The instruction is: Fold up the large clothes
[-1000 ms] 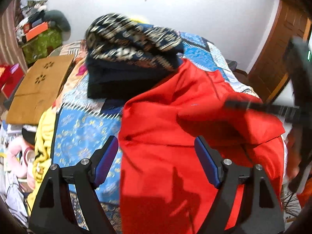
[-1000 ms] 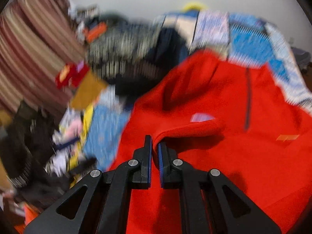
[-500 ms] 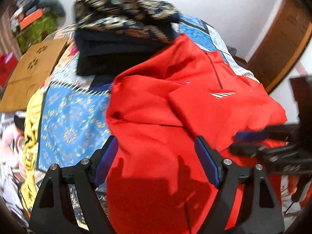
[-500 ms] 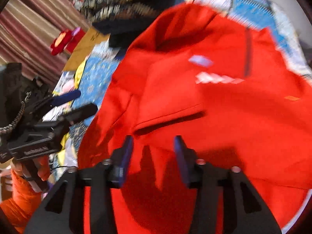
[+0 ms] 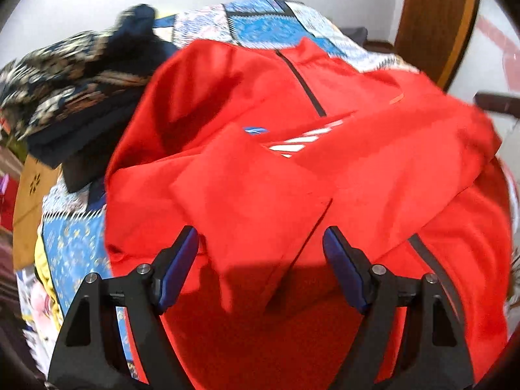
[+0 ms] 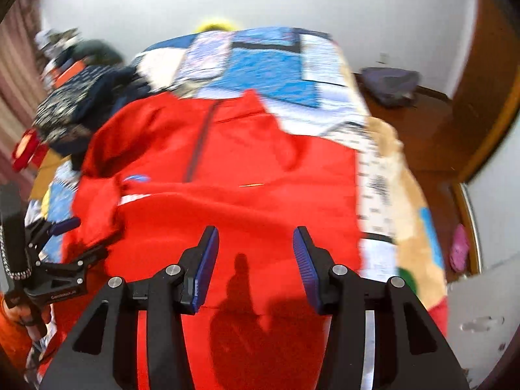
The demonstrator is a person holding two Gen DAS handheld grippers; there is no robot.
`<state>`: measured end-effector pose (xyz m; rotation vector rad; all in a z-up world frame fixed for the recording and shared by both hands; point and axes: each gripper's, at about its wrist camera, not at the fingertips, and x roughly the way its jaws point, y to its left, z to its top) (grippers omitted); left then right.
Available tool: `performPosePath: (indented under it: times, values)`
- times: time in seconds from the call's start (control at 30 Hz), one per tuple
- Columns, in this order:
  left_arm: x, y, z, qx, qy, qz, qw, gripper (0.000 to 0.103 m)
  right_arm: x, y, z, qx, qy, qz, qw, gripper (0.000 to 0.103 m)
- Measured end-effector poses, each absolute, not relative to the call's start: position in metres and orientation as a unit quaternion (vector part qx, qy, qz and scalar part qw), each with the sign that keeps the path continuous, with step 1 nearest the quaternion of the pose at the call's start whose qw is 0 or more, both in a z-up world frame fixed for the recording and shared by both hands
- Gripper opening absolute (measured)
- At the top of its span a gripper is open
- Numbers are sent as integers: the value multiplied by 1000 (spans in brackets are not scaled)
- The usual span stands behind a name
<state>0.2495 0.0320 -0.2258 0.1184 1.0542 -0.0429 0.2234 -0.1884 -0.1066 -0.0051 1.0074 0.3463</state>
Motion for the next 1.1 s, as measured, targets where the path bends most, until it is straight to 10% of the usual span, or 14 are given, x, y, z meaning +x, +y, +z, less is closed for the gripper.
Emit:
performPosePath:
  times: [0.13,0.2,0.3,0.7,1.1]
  values:
    - [261,24,-237,74,510,-24,857,45,228,-221,-113,34,485,136,863,44]
    - [269,30,-231,56,510,-22,858,14,230,-229,-116,43,488,131,862,44]
    - [280,42,-209,30,493,-23,869,4,233,-232,-117,46,489,130,861,44]
    - [257,108,-75,-4,328,1,945,3,238,-199,-120,25,484,167,859,44]
    - [221,185,-217,-86,486,47,869,15,214,-176,-145,-32,498,174,849,54]
